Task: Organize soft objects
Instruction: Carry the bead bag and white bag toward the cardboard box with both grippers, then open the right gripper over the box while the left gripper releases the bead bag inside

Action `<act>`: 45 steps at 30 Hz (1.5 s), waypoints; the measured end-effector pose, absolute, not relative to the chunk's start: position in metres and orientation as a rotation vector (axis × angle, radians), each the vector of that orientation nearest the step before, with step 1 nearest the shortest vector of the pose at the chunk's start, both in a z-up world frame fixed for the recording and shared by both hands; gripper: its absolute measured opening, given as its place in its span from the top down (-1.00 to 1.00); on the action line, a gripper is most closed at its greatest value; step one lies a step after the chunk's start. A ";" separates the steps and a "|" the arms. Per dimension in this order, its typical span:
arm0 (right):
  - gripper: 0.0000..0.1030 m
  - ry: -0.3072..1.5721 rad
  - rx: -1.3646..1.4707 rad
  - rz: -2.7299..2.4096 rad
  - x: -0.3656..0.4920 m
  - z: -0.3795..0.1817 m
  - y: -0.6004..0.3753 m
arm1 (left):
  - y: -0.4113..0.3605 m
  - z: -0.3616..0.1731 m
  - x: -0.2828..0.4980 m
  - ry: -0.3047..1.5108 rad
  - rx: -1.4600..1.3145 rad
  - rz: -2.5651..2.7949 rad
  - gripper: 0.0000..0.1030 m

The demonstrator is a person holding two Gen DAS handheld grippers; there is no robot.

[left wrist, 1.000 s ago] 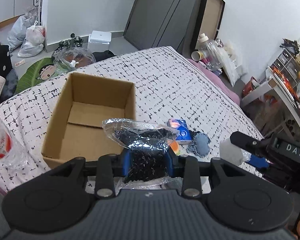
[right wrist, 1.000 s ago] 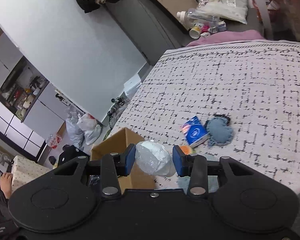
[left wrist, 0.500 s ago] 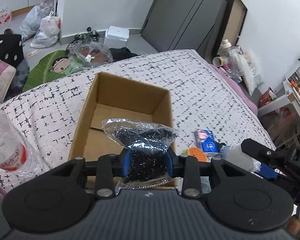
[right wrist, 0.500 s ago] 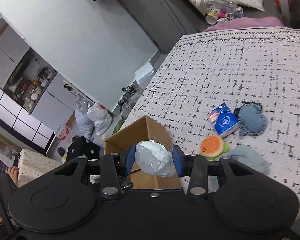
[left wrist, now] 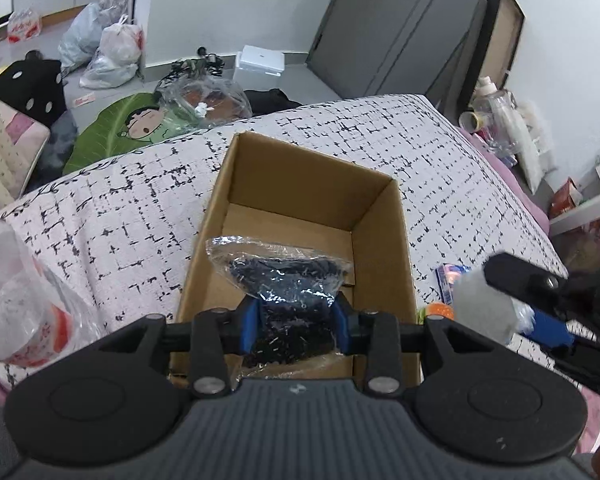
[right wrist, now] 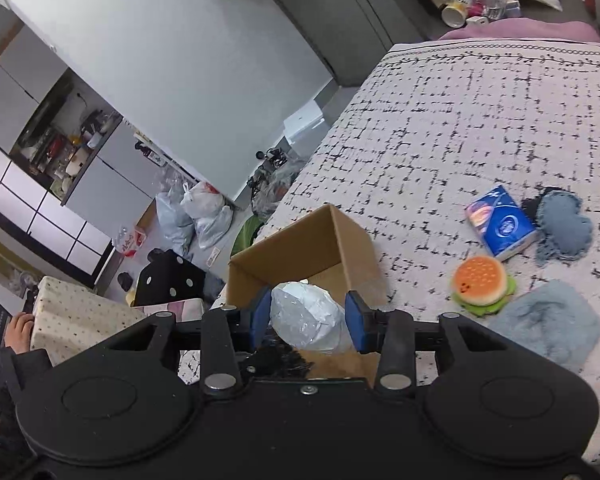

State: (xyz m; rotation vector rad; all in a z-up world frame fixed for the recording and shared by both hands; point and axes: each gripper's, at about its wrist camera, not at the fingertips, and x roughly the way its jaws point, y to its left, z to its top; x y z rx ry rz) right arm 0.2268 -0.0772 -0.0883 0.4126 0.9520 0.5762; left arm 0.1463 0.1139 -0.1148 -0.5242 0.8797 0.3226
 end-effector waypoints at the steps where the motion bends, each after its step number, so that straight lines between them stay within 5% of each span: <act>1: 0.23 0.953 0.414 0.578 0.227 -0.089 -0.075 | 0.114 -0.115 0.147 0.885 -0.522 0.322 0.27; 7: 0.22 0.961 0.418 0.578 0.225 -0.091 -0.068 | 0.114 -0.105 0.142 0.863 -0.505 0.353 -0.04; 12: 0.21 0.967 0.450 0.586 0.228 -0.089 -0.067 | 0.115 -0.100 0.138 0.860 -0.524 0.367 -0.07; 16: 0.21 0.977 0.485 0.599 0.227 -0.090 -0.066 | 0.117 -0.098 0.132 0.857 -0.544 0.390 -0.33; 20: 0.15 0.991 0.499 0.612 0.225 -0.091 -0.064 | 0.116 -0.095 0.126 0.863 -0.550 0.398 -0.33; 24: -0.18 1.008 0.539 0.597 0.225 -0.093 -0.072 | 0.116 -0.090 0.120 0.855 -0.556 0.427 -0.36; 45: -0.61 0.951 0.525 0.502 0.209 -0.069 -0.166 | 0.067 -0.055 0.116 0.808 -0.492 0.384 -0.51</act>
